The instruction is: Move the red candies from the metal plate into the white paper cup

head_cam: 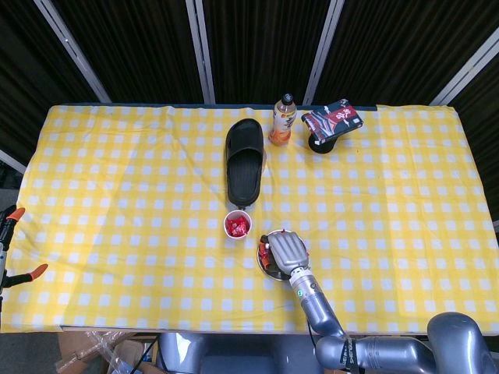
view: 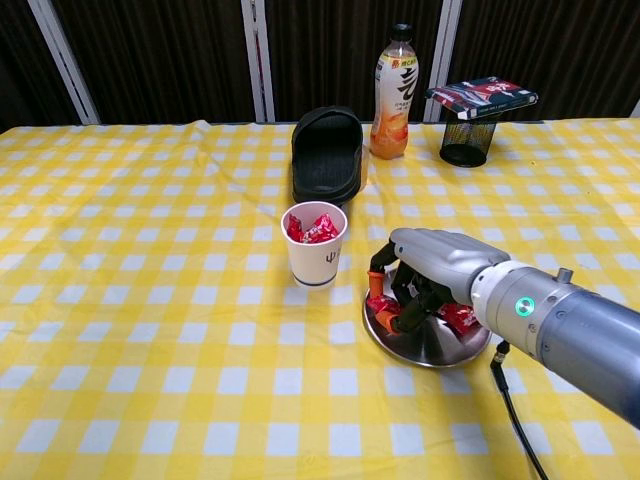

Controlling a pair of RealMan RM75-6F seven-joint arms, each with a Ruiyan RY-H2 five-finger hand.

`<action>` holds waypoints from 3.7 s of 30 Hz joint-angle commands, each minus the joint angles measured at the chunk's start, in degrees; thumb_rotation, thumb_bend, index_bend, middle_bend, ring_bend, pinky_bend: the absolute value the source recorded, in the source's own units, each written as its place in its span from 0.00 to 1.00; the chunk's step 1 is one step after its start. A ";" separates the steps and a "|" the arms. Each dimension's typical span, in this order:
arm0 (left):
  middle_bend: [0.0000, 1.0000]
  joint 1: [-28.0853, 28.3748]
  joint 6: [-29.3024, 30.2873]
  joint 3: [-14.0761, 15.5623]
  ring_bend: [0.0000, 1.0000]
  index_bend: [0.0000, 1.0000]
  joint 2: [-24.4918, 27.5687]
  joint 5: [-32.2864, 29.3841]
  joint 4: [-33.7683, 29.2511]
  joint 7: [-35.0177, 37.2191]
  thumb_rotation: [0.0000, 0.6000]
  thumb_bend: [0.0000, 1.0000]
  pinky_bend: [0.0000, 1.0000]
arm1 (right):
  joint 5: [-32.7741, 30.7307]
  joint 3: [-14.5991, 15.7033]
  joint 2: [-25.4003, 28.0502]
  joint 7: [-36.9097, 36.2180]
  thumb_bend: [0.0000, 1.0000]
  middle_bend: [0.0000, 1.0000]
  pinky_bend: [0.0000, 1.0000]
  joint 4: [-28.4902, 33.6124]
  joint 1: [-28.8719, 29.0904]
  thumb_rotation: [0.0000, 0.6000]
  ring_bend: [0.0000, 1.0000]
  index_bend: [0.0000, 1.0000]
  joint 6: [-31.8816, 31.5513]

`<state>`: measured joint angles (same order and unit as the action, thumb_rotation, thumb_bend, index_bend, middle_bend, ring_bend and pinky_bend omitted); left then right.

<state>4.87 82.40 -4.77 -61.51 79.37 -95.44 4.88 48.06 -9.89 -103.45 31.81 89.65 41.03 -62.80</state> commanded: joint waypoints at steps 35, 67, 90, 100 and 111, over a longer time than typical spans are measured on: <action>0.00 0.22 -0.89 -0.10 0.00 0.03 0.39 -0.55 -0.38 0.83 1.00 0.04 0.00 | -1.94 -9.28 5.51 5.39 0.46 0.82 0.85 12.22 7.13 1.00 0.89 0.55 -2.79; 0.00 0.37 -1.47 -0.02 0.00 0.03 0.94 -0.63 -0.53 1.82 1.00 0.04 0.00 | -4.13 -9.02 -0.24 3.15 0.44 0.82 0.85 0.70 11.57 1.00 0.89 0.31 -1.38; 0.00 0.06 0.00 -0.11 0.00 0.03 0.45 0.26 -0.02 1.80 1.00 0.04 0.00 | 10.85 -2.55 12.85 -0.29 0.41 0.75 0.72 18.84 2.27 1.00 0.77 0.23 -12.09; 0.00 -0.23 1.55 0.57 0.00 0.01 -0.09 2.50 0.83 -0.17 1.00 0.04 0.00 | 27.26 10.23 29.58 -8.22 0.39 0.10 0.11 20.45 -11.13 1.00 0.05 0.00 -21.15; 0.00 -0.82 4.14 1.05 0.00 0.00 -1.65 3.99 2.24 -7.39 1.00 0.03 0.00 | 34.02 18.36 38.17 -18.47 0.32 0.00 0.00 11.64 -25.36 1.00 0.00 0.00 -30.75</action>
<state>4.21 85.93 -3.70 -62.71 83.11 -93.54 -1.65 80.76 7.22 -66.60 15.17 103.26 17.90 -91.61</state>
